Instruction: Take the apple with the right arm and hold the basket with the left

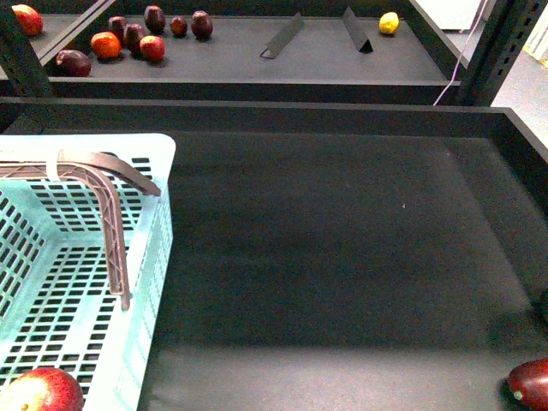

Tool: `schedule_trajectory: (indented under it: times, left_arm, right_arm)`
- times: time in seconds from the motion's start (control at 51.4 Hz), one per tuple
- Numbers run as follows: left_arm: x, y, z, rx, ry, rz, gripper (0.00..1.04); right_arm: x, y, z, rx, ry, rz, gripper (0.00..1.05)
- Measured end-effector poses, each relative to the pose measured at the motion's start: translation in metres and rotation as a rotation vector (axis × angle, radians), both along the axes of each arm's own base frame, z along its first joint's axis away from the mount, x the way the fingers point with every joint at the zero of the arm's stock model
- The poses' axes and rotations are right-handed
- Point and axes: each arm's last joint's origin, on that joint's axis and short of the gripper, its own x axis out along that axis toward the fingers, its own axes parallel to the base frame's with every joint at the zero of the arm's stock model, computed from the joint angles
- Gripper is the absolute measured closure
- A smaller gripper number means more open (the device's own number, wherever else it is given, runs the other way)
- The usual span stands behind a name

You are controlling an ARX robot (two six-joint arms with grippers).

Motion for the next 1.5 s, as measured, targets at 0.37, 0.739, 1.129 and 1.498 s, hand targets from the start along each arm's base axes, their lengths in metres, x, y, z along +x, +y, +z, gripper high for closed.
schedule_trajectory:
  times: [0.37,0.739,1.129,1.498]
  left_arm:
    - [-0.021,0.000,-0.003,0.003,-0.002,0.000,1.01]
    - [-0.034,0.000,0.000,0.003,-0.014,0.000,1.01]
    - [-0.043,0.000,0.000,0.003,-0.016,0.000,1.01]
    - [-0.057,0.000,-0.003,0.003,-0.008,0.000,1.01]
  right_arm:
    - [0.000,0.000,0.000,0.000,0.000,0.000,0.09]
    - [0.000,0.000,0.000,0.000,0.000,0.000,0.09]
    - [0.000,0.000,0.000,0.000,0.000,0.000,0.09]
    - [0.000,0.000,0.000,0.000,0.000,0.000,0.09]
